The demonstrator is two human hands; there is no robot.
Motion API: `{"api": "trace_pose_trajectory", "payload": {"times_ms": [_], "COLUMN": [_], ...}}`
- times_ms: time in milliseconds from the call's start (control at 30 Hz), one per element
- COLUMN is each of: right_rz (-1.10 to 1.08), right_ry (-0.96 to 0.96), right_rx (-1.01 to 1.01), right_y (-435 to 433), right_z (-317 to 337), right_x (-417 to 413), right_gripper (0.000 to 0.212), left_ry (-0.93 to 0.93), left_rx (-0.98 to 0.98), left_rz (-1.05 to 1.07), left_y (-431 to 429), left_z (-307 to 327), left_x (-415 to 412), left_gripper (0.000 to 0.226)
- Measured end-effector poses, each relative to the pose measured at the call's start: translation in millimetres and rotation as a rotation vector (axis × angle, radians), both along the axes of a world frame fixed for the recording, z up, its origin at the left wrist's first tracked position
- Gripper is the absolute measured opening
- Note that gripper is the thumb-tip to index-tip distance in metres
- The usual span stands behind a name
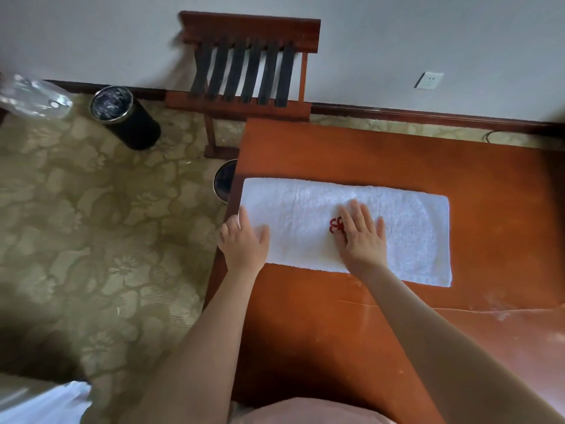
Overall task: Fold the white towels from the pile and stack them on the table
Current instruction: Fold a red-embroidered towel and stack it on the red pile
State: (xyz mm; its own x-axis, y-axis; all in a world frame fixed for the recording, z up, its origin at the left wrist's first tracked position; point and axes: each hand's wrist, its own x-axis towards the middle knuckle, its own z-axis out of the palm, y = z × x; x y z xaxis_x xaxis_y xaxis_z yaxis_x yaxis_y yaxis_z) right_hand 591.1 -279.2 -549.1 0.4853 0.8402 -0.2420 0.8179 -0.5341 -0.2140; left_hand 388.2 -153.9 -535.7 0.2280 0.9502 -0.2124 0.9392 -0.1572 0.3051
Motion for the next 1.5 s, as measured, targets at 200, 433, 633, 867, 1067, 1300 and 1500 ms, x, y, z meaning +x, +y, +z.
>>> {"api": "trace_pose_trajectory", "payload": {"times_ms": [200,433,633,867,1067,1300,1500], "right_rz": [0.002,0.036,-0.007,-0.404,-0.513,-0.511,-0.419], "right_ry": [0.012,-0.012,0.054,-0.006,0.061,0.255,0.283], "right_rx": [-0.082,-0.167,0.008,0.119,-0.017,-0.096,-0.017], "right_y": [4.9,9.3,3.8,-46.3,-83.4,-87.0,-76.4], "right_z": [7.8,14.8,31.3,46.7,42.5,35.2,45.9], "right_x": [0.6,1.8,14.2,66.4,99.8,114.9,115.4], "right_gripper": [0.057,0.058,0.049,0.052,0.067,0.077,0.063], "left_ry": [-0.231,-0.352,-0.19,-0.013,0.147,0.245,0.259], "left_rx": [-0.251,-0.343,-0.289,-0.176,-0.102,-0.043,0.0], "left_rz": [0.083,-0.004,-0.342,-0.478,-0.508,-0.508,-0.494], "left_y": [31.0,38.4,41.0,18.0,8.6,3.8,-5.7], "left_z": [12.5,18.9,39.4,57.2,63.9,68.7,78.6], "left_x": [3.6,4.7,24.2,72.6,90.0,92.1,95.6], "left_gripper": [0.09,0.102,0.07,0.056,0.061,0.061,0.062]}}
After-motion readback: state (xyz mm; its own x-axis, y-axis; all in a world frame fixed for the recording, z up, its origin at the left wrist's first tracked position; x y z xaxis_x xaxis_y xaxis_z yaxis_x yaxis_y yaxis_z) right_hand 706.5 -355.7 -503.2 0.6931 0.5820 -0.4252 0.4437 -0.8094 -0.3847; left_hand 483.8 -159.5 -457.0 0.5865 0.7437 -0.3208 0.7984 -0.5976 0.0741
